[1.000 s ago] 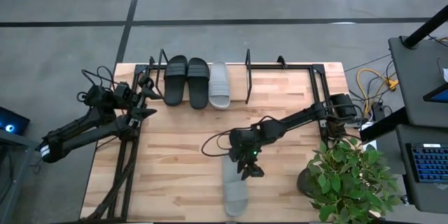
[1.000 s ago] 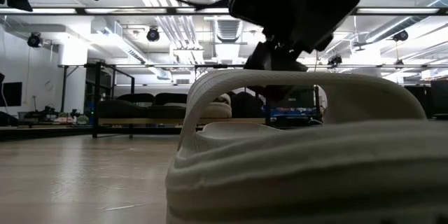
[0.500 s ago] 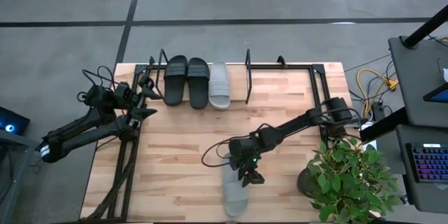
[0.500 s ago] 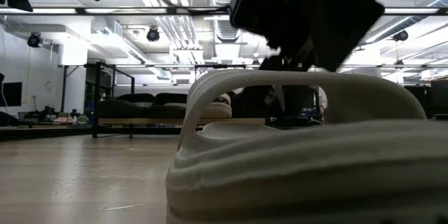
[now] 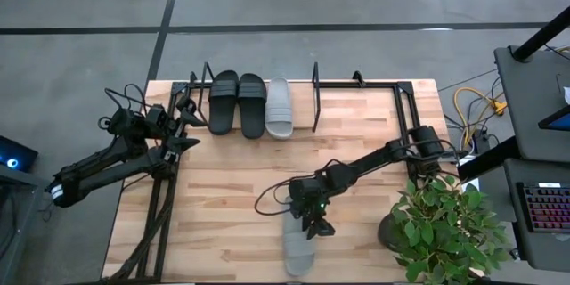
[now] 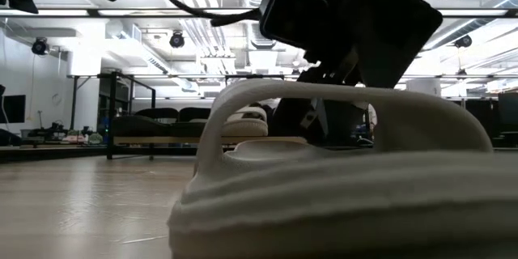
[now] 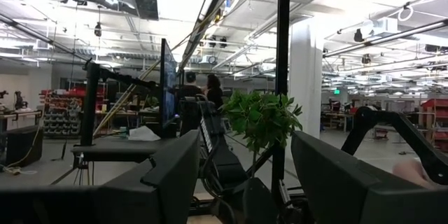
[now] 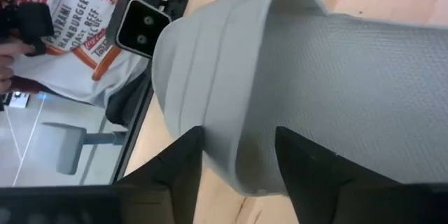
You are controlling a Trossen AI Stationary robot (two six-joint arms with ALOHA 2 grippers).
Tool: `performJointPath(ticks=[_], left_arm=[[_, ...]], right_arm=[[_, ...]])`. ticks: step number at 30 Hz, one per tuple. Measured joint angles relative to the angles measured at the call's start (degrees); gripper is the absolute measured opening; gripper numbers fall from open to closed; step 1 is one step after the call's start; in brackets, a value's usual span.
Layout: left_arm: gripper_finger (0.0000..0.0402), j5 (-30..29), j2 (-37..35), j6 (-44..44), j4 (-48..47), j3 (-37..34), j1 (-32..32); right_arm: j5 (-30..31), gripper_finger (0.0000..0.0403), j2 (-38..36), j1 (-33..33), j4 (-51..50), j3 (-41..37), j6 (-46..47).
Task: Pick and place slides into the shelf
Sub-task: Put the gray slide on the shelf
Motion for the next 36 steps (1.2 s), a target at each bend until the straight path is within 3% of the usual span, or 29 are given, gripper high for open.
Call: performJointPath(ticks=[10,24,36], left_arm=[[0.0211,0.0,0.0,0.1,0.0,0.0,0.0],[0.0211,0.0,0.0,0.1,0.0,0.0,0.0],[0.0211,0.0,0.0,0.1,0.0,0.0,0.0]], right_arm=[[-1.0,0.0021,0.0,1.3,0.1,0.0,-4.5],[0.8,0.001,-3.9,1.4,-3.8,-0.1,-14.2],[14.0,0.0009,-17.5,0.2,-9.8,-0.1,-26.3]])
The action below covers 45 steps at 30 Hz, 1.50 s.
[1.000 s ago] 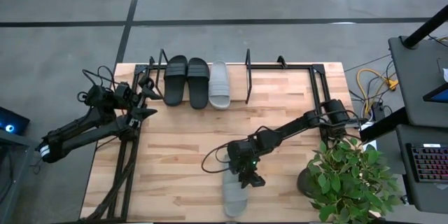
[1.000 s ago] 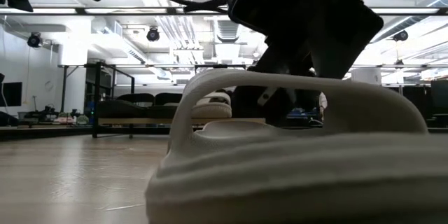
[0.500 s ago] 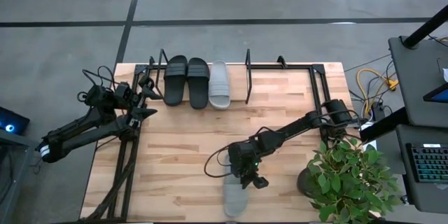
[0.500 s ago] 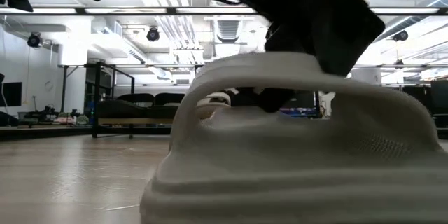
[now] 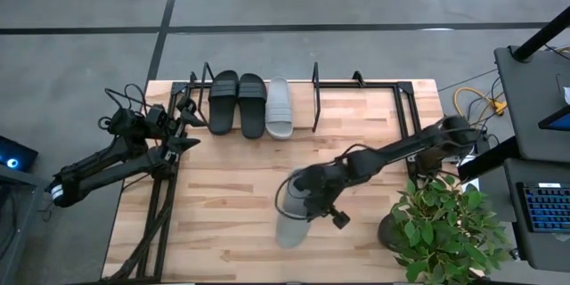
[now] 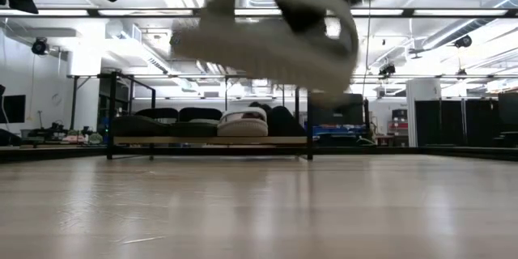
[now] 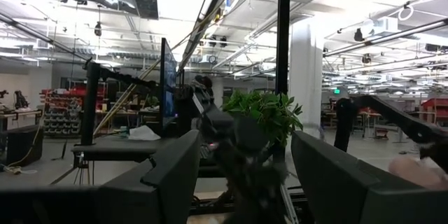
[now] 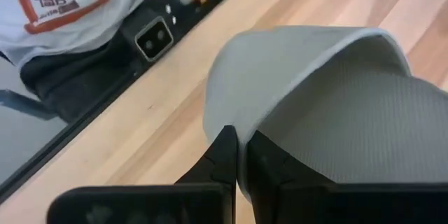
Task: Pick and place slides into the shelf
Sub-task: Put the gray slide on the shelf
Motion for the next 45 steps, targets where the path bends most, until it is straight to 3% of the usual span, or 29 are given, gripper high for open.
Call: performJointPath(ticks=[9,12,18,21,27,33,40,45], left_arm=[[0.0211,0.0,0.0,0.0,0.0,0.0,0.0],[0.0211,0.0,0.1,0.0,0.0,-0.1,0.0],[0.0211,0.0,0.3,-0.1,-0.1,-0.1,0.0],[0.0211,0.0,0.5,-0.2,-0.1,-0.2,0.0],[0.0211,0.0,0.6,-0.2,0.0,-0.3,0.0],[0.0211,-0.1,0.8,0.7,0.1,-0.3,0.0],[0.0211,2.0,1.6,14.6,0.0,-0.3,-0.6],[0.0211,1.8,2.3,19.3,2.2,-0.1,-3.8]], right_arm=[[-1.4,0.0009,-8.3,-7.9,-0.8,0.0,-6.4],[-7.5,0.0009,-9.2,-12.0,-0.2,0.0,-9.2],[-27.1,0.0009,-8.0,-21.0,3.4,0.0,-13.2],[-31.3,0.0009,-6.9,-24.9,4.0,0.0,-13.8],[-31.0,0.0009,-6.6,-30.7,3.7,0.4,-13.6],[-31.0,0.0009,-6.5,-31.7,-3.6,5.1,-15.0],[-26.7,0.0009,-6.5,-31.4,-8.5,10.6,-16.7],[-25.6,0.0009,-6.5,-31.8,-10.1,13.0,-16.5]])
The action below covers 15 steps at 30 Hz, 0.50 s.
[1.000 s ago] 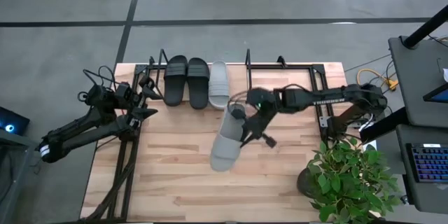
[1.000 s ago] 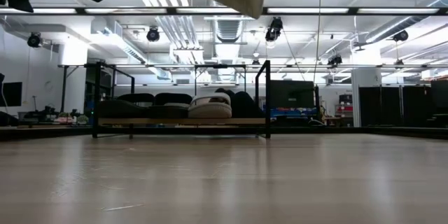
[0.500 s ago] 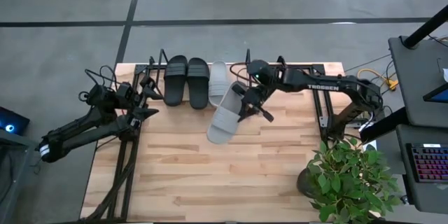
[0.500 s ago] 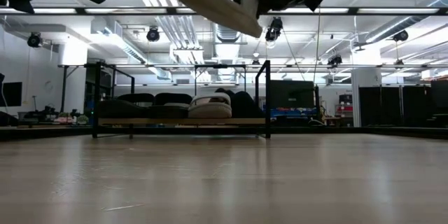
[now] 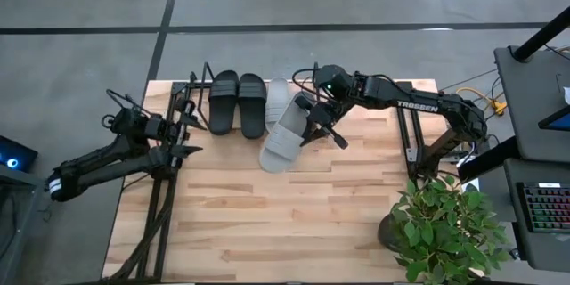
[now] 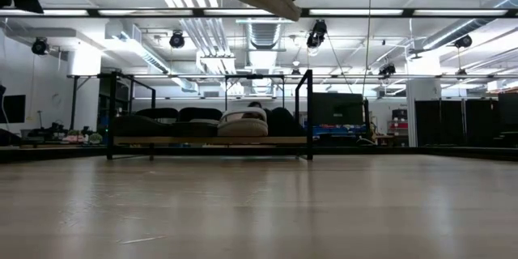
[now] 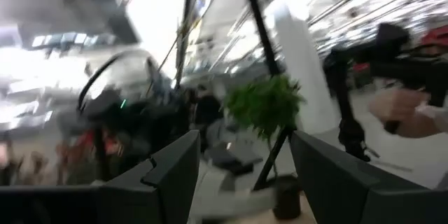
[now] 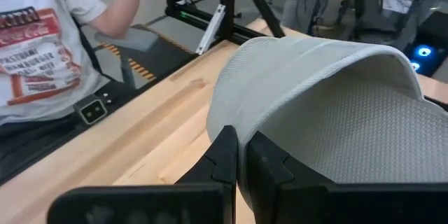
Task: Pick and place slides into the shelf
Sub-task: Put the gray slide on the shelf
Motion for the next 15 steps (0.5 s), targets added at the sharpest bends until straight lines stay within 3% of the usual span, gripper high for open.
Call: performJointPath(ticks=[6,15], left_arm=[[0.0211,-2.4,5.8,4.1,11.0,0.2,-8.3],[0.0211,-19.2,21.5,24.5,10.7,7.2,-23.6]], right_arm=[[2.4,0.0009,0.0,0.0,-2.7,1.2,-0.1],[4.7,0.0009,0.0,-1.3,-4.7,1.3,-0.2]])
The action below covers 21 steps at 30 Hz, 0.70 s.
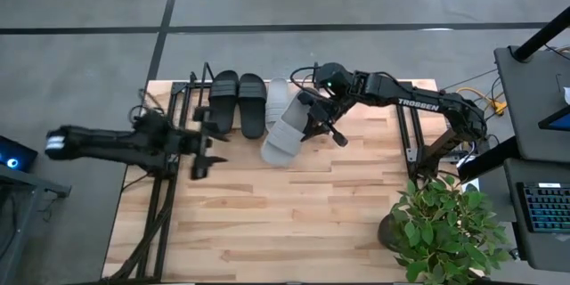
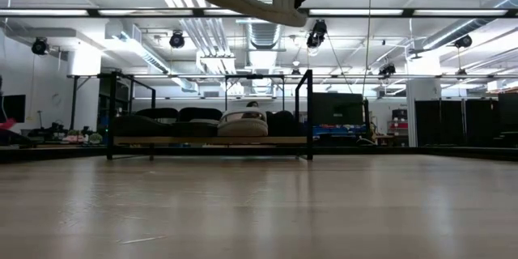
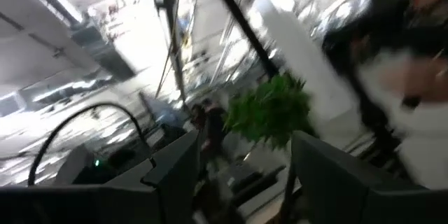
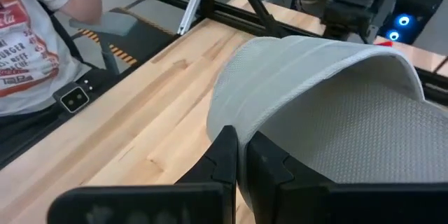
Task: Pick and place slides into the shelf
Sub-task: Put the gray slide on the shelf
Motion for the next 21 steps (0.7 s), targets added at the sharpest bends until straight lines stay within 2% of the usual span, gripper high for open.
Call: performJointPath(ticks=[3,6,8,10,15,18,21], left_arm=[[0.0211,-10.9,5.0,8.5,-4.4,3.5,-5.2],[0.0211,-27.2,9.6,16.6,-9.6,7.0,-10.8],[0.0211,-38.6,11.9,21.1,-9.3,9.5,-14.5],[0.0211,-47.3,14.6,25.3,-9.6,11.3,-17.8],[0.0211,-59.0,20.2,34.4,-9.5,14.1,-24.3],[0.021,-66.5,23.6,41.3,-9.5,15.0,-26.9],[0.021,-74.5,26.5,44.3,-7.4,16.1,-28.5]], right_arm=[[0.0,0.0009,-0.3,-0.9,-1.4,0.0,0.0],[0.2,0.0009,-0.9,-1.7,-2.3,0.2,0.1],[0.3,0.0009,-1.0,-2.2,-3.1,1.0,0.1],[0.4,0.0009,-1.0,-2.6,-3.5,2.1,0.0],[0.3,0.0009,-1.1,-3.6,-6.0,5.2,0.2],[0.3,0.0009,-1.1,-4.2,-7.2,7.3,0.3],[0.4,0.0009,-1.1,-4.5,-7.3,9.2,1.6]])
